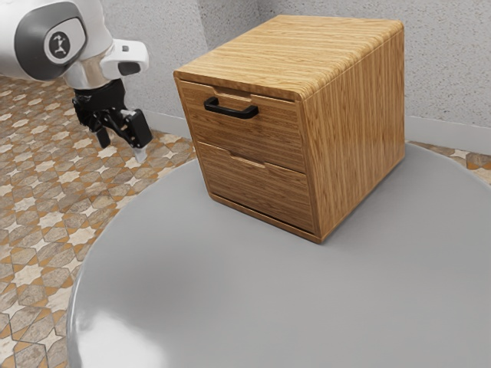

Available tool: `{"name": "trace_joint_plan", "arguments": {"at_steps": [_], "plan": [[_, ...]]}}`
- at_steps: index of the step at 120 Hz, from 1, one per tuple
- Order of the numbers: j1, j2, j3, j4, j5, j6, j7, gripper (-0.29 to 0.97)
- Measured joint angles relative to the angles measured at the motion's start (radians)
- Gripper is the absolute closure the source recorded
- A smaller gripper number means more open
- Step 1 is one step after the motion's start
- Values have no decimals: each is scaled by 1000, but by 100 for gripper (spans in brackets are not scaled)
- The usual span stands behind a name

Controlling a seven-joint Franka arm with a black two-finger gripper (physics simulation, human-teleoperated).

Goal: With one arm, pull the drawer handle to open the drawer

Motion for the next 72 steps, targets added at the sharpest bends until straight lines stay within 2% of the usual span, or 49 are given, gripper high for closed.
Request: {"name": "trace_joint_plan", "arguments": {"at_steps": [23,41,72], "plan": [[63,-8,2,8,-3,0,21,0],[17,-155,-2,89,-22,-9,36,0],[-8,-174,-1,84,-38,-31,53,0]]}}
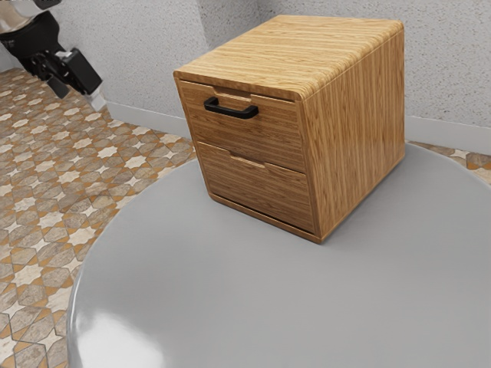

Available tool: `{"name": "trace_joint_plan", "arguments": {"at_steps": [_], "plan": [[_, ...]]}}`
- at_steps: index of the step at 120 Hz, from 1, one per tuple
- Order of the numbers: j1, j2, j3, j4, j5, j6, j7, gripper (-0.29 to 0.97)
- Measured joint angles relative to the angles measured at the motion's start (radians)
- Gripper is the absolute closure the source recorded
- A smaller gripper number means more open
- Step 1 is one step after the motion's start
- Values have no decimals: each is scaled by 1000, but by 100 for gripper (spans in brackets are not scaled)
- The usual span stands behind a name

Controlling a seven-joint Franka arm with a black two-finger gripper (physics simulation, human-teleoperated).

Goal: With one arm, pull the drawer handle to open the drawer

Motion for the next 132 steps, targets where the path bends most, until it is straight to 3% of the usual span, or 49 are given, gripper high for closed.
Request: {"name": "trace_joint_plan", "arguments": {"at_steps": [36,47,64,92,115,132], "plan": [[-24,-1,-5,-7,-2,-59,13,0],[-78,-4,-8,-8,-19,-134,18,0],[-233,-19,-10,-34,-37,-237,73,0],[-332,-31,-4,-104,40,-314,169,0],[-343,-373,-38,-491,130,-158,231,0],[-369,-503,3,-648,211,-7,290,0]]}}
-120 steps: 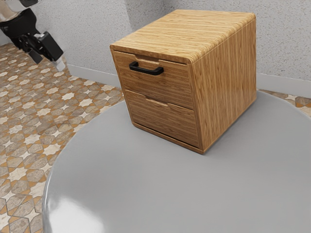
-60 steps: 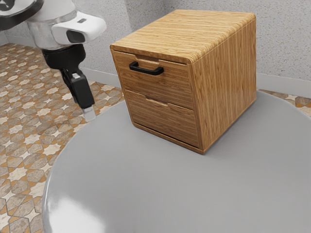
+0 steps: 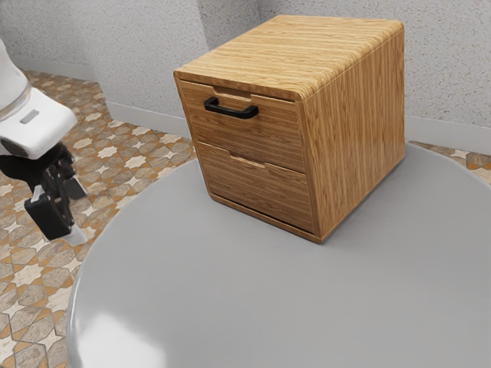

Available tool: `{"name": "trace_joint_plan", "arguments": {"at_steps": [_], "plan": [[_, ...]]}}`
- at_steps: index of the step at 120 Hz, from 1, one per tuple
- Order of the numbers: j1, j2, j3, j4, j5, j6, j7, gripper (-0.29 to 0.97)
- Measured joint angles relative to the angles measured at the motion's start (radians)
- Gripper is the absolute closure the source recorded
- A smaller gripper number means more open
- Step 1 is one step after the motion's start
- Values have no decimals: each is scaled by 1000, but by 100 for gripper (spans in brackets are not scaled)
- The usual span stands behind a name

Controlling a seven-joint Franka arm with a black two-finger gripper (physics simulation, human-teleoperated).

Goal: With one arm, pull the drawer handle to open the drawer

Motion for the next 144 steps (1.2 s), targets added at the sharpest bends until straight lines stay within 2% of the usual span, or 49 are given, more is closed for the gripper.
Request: {"name": "trace_joint_plan", "arguments": {"at_steps": [14,22,61,78,100,144], "plan": [[46,-11,31,-74,-7,88,147,0],[85,-18,29,-119,-40,122,216,0],[60,-5,26,-85,-79,176,573,0],[71,110,7,6,-39,211,706,0],[61,217,14,129,-26,245,847,0],[55,269,21,146,-93,373,1027,0]]}}
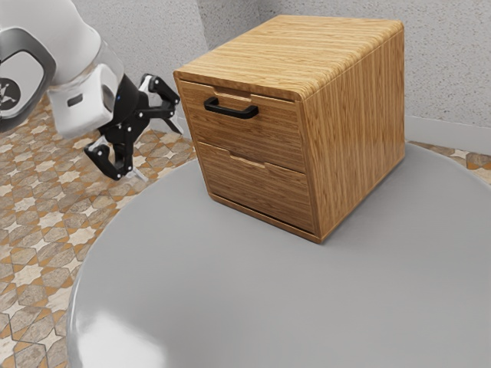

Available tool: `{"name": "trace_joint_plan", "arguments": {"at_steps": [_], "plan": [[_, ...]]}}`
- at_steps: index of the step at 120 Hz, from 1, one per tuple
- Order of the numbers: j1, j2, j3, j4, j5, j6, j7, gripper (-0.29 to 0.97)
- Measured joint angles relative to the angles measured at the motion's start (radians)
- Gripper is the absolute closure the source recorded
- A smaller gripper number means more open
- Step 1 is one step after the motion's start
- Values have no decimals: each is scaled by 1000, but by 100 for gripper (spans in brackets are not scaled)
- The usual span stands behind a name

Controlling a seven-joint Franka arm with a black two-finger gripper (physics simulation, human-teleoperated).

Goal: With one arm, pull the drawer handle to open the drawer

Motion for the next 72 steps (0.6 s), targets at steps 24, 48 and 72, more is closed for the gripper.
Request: {"name": "trace_joint_plan", "arguments": {"at_steps": [24,48,72], "plan": [[13,70,13,52,-36,74,56,0],[14,135,50,79,-68,106,91,0],[15,181,52,132,-86,118,116,0]]}}
